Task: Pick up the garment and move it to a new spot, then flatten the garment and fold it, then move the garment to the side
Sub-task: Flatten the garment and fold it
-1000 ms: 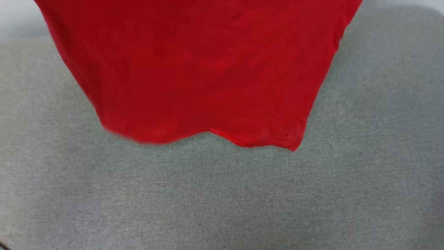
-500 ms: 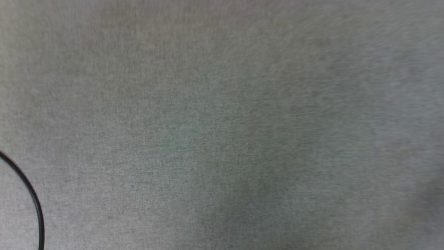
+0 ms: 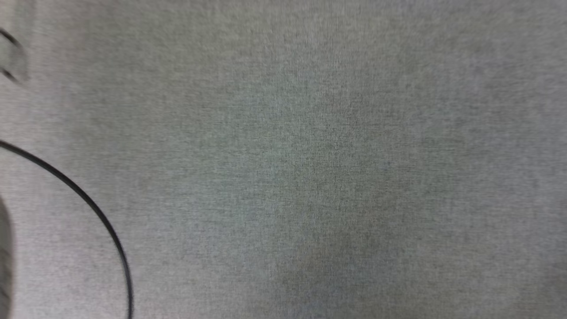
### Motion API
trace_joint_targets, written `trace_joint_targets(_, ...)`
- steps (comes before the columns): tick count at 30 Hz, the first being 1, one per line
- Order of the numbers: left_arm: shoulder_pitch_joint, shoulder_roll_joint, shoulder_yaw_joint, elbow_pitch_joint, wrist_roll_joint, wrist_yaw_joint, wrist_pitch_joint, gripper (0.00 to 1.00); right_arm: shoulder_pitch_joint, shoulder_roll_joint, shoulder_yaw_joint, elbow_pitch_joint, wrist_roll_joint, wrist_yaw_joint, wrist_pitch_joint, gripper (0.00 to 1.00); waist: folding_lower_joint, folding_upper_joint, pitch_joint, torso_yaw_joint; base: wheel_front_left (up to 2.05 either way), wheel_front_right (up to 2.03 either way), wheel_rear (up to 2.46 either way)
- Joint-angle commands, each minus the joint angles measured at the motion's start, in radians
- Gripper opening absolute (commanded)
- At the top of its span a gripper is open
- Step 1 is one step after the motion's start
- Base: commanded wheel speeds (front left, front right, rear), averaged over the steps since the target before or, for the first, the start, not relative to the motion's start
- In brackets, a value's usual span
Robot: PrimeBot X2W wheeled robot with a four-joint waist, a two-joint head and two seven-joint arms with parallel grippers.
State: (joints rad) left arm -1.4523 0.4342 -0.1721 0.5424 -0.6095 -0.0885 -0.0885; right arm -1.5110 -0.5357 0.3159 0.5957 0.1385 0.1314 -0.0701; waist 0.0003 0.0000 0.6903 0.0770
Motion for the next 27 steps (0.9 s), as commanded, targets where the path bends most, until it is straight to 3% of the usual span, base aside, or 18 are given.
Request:
trace_joint_targets(1,0.054,-0.003,-0.010,0.012,0.004,-0.006,-0.019,0.00,0.048,-0.004,0.008,0.013,0.007,-0.001,-0.011,0.00,-0.0003,0.0000,-0.039,0.005,0.00,0.00,0.00)
trace_joint_targets(5,0.250,-0.011,-0.059,0.059,0.001,-0.024,-0.051,0.00,0.219,-0.023,0.109,0.021,0.017,-0.002,-0.032,0.00,-0.0003,0.0000,-0.125,-0.008,0.00,0.00,0.00)
trace_joint_targets(12,0.599,0.016,-0.105,0.048,-0.044,-0.035,-0.047,0.00,0.519,-0.086,0.230,-0.026,0.148,-0.002,-0.039,0.00,-0.0003,0.0000,-0.279,-0.028,0.00,0.00,0.00)
trace_joint_targets(19,0.885,0.105,-0.153,-0.009,-0.044,-0.027,0.048,0.00,0.769,-0.222,0.308,-0.135,0.282,-0.002,0.004,0.00,-0.0003,0.0000,-0.398,-0.043,0.00,0.00,0.00)
trace_joint_targets(27,1.147,0.220,-0.202,-0.111,-0.019,-0.004,0.136,0.00,0.959,-0.317,0.331,-0.221,0.436,-0.002,0.113,0.00,-0.0003,0.0000,-0.498,-0.066,0.00,0.00,0.00)
